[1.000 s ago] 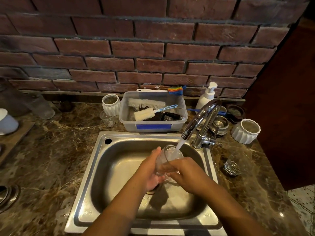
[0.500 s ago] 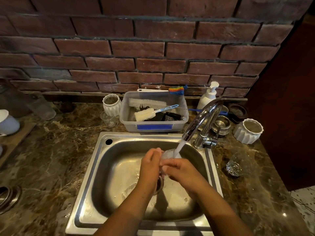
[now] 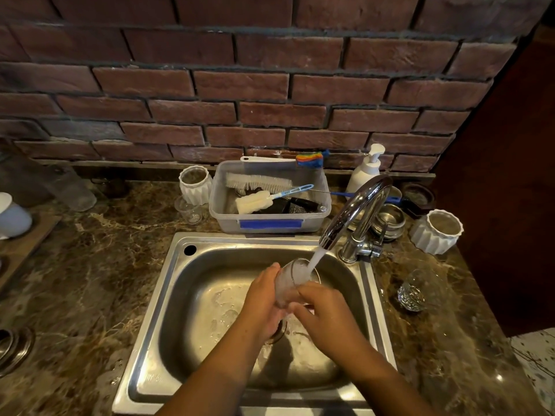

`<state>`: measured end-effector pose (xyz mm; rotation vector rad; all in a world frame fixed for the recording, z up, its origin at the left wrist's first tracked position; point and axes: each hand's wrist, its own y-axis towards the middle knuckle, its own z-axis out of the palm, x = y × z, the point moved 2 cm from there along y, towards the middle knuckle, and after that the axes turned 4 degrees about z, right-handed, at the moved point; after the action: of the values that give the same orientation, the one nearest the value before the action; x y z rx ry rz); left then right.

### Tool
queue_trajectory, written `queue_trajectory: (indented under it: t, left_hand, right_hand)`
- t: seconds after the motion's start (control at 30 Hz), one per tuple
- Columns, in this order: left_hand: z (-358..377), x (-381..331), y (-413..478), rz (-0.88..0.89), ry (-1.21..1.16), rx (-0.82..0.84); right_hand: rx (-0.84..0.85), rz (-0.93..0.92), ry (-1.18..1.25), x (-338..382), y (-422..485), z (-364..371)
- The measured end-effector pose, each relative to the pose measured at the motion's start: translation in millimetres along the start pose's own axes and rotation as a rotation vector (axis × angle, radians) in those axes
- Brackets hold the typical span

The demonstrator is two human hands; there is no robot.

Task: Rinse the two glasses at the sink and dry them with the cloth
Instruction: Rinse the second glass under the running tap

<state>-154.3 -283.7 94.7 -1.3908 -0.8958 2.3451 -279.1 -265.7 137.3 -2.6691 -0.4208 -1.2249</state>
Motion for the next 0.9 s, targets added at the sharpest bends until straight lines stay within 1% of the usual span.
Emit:
queue_trajectory:
  t: [0.03, 0.13, 0.17, 0.2, 0.23, 0.27, 0.3, 0.37, 0.4, 0.43, 0.47, 0.5, 0.53, 0.57, 0.63, 0.7, 0.73, 0.77, 0.8, 0.83, 0.87, 0.9]
  left_hand:
    - [3, 1, 0, 0.119, 0.051, -0.027]
    - [1, 7, -7, 0.503, 0.347, -0.075]
    - [-3, 9, -6, 0.575, 0.407, -0.061]
    - [-4, 7, -5, 0.592, 0.409, -0.021]
    - [-5, 4, -5, 0.562, 0.393, 0.036]
    - [-4, 0, -4, 0.485, 0.377, 0.077]
    - [-3, -4, -4, 0.352, 0.359, 0.071]
    - [-6, -7, -2, 0.015, 0.298, 0.019]
    - [-9, -6, -1, -0.125, 0.23, 0.05]
    - [-11, -6, -1, -0.22, 0.156, 0.105]
    - [-13, -6, 1, -0.26, 0.091, 0.143]
    - [-14, -5, 4, -0.256, 0.058, 0.148]
    - [-11, -4, 5, -0.223, 0.043, 0.128]
    - [-8, -3, 6, -0.16, 0.054, 0.084]
    - [0, -2, 4, 0.065, 0.098, 0.004]
    - [5, 2, 0, 0.328, 0.204, 0.006]
    - [3, 4, -3, 0.413, 0.26, 0.018]
    - [2, 4, -4, 0.446, 0.309, 0.027]
    - [2, 4, -5, 0.447, 0.345, 0.037]
    - [3, 2, -4, 0.421, 0.371, 0.045]
    - [4, -1, -3, 0.361, 0.397, 0.047]
    - [4, -5, -1, 0.253, 0.419, 0.037]
  right_hand:
    - [-0.001, 0.119, 0.14, 2, 1, 6]
    - [-0.008, 0.476, 0.62, 11, 5, 15]
    - [0.004, 0.543, 0.719, 12, 6, 16]
    - [0.022, 0.553, 0.735, 11, 7, 16]
    - [0.04, 0.502, 0.665, 8, 7, 14]
    - [0.061, 0.407, 0.529, 5, 7, 10]
    - [0.094, 0.281, 0.368, 2, 8, 7]
    - [0.186, 0.051, 0.071, 0, 9, 0]
    - [0.224, -0.027, -0.051, -1, 9, -3]
    - [0.241, -0.093, -0.158, -2, 9, -5]
    - [0.235, -0.145, -0.239, -4, 9, -7]
    - [0.203, -0.173, -0.259, -3, 9, -7]
    - [0.154, -0.161, -0.234, -3, 7, -7]
    - [0.091, -0.11, -0.16, -2, 6, -6]
    - [-0.013, 0.09, 0.119, 3, 7, -3]
    - [-0.041, 0.326, 0.473, 8, 10, 4]
    - [-0.044, 0.448, 0.631, 12, 10, 7]
    - [-0.045, 0.539, 0.74, 13, 11, 10]
    - [-0.042, 0.586, 0.783, 13, 12, 10]
    - [-0.024, 0.585, 0.762, 10, 12, 10]
    - [0.014, 0.534, 0.674, 7, 11, 8]
    - [0.064, 0.432, 0.538, 3, 10, 3]
